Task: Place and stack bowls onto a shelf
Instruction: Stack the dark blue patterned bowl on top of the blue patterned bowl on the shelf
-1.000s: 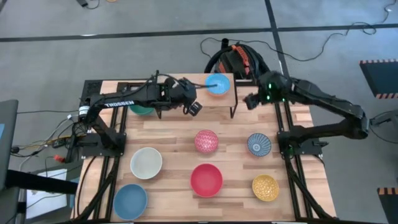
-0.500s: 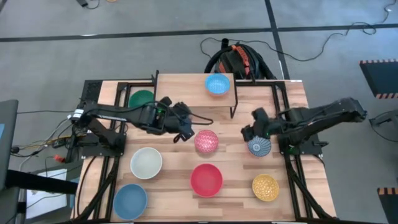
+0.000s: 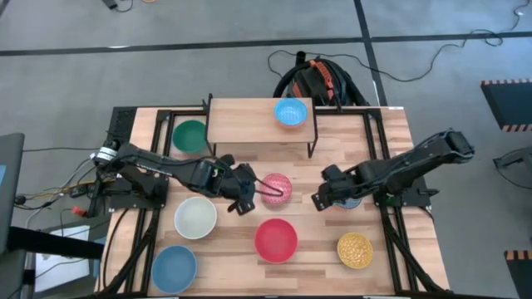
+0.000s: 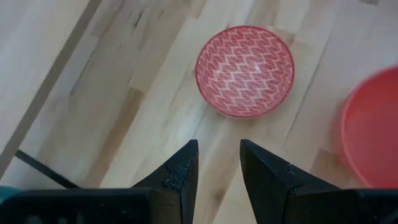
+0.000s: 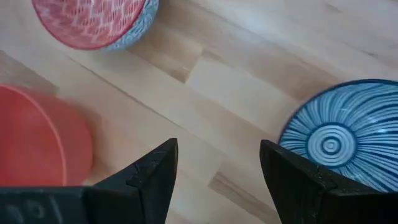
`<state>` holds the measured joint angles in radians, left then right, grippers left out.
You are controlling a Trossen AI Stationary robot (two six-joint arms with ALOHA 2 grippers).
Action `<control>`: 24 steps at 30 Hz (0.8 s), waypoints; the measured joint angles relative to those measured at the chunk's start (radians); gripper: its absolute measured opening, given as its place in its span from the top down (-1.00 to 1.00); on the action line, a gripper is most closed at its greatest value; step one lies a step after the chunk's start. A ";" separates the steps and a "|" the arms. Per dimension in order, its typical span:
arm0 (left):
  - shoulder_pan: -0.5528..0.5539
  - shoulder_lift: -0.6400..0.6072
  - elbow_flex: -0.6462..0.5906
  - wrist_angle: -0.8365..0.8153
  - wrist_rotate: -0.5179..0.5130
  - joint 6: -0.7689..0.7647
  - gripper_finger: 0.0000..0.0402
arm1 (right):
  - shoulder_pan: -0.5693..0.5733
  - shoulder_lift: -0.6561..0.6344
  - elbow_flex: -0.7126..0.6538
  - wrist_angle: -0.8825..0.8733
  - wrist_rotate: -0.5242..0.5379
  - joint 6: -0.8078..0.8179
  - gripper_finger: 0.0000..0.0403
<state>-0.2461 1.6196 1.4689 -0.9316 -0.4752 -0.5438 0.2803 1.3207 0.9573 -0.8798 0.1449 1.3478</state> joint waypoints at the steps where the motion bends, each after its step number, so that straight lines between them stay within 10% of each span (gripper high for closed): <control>1: -0.007 0.000 0.000 -0.003 -0.001 0.001 0.48 | -0.009 0.014 -0.001 0.035 -0.030 -0.023 -0.26; 9: -0.074 0.000 -0.001 -0.229 -0.006 -0.030 0.48 | -0.056 0.101 0.047 0.253 -0.108 -0.209 -0.26; 24: -0.155 -0.001 -0.001 -0.255 -0.073 -0.145 0.48 | -0.068 0.183 0.212 0.019 -0.124 -0.506 -0.26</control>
<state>-0.4016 1.6188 1.4677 -1.1870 -0.5485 -0.6884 0.2118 1.5033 1.1697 -0.8608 0.0211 0.8421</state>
